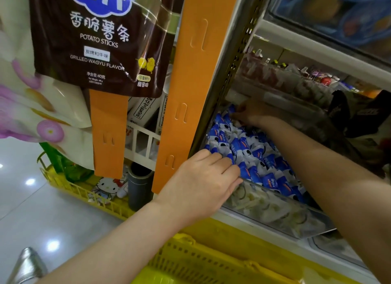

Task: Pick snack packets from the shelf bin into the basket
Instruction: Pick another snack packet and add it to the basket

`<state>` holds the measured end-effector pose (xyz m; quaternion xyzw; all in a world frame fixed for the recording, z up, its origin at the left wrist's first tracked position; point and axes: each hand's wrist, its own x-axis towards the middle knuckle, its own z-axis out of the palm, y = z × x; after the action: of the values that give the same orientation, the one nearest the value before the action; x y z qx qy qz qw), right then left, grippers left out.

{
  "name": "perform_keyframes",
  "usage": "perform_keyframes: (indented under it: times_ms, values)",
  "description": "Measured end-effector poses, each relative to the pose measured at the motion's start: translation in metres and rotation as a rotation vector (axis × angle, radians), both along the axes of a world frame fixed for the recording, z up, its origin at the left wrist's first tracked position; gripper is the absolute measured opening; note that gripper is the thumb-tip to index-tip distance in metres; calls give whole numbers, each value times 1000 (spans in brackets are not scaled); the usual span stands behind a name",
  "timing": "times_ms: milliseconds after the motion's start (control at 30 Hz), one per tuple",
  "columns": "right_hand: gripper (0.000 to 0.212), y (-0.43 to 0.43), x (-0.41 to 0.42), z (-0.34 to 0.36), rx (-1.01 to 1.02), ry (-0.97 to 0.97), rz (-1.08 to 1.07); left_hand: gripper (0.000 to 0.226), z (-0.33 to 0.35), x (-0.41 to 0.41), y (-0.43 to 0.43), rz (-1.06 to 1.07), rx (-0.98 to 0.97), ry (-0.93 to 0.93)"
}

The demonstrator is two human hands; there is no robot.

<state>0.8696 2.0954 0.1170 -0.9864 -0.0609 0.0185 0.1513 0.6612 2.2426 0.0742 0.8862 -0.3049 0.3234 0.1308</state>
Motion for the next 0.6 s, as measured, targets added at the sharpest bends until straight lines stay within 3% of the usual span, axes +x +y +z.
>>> perform_keyframes:
  times_ms: [167,333,500,600]
  values:
    - [29,4,4,-8,24,-17,74,29,-2,2,1,-6,3,-3]
    - [31,-16,7,-6,126,-302,-57,30,-4,3,0,-3,-4,-10]
    - [39,-24,9,-5,2,-64,-51,30,-4,2,0,2,2,11]
    - [41,-19,12,-6,14,-32,-85,31,-4,2,0,-3,8,20]
